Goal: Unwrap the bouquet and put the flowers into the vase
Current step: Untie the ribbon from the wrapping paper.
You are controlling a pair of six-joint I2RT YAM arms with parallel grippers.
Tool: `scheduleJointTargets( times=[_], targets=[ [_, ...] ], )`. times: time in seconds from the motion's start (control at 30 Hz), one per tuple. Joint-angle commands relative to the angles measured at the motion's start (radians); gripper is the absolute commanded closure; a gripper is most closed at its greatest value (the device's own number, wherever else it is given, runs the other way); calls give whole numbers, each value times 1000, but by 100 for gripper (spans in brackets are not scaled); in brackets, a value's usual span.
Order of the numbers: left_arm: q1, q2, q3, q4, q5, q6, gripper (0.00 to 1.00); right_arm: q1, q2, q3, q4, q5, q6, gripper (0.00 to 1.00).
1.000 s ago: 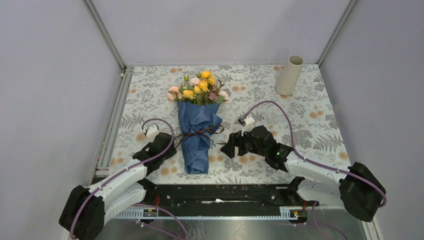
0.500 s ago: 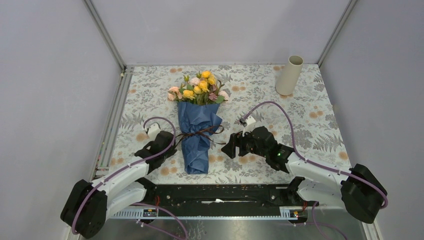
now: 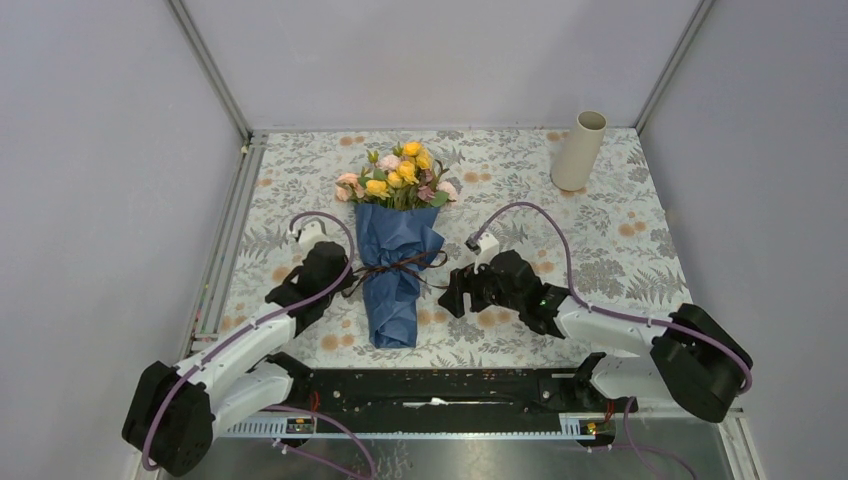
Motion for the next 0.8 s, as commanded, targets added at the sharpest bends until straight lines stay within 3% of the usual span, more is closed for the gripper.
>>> scheduleJointTargets(
  times=[0.0,0.13,0.53,0.77],
  targets=[
    [21,29,70,15,4,31,100,10,55,54,98,-21,-51,17],
    [22,53,61,-38,-5,-13,98,13,101,73,119,-15,-76,18],
    [31,-38,-24,-86,-10,-79,70,58,263,181,118,-14,-147,24],
    [44,-26,-29,-85,11,-72,67,97,331,242,63,70,-199,32]
  ],
)
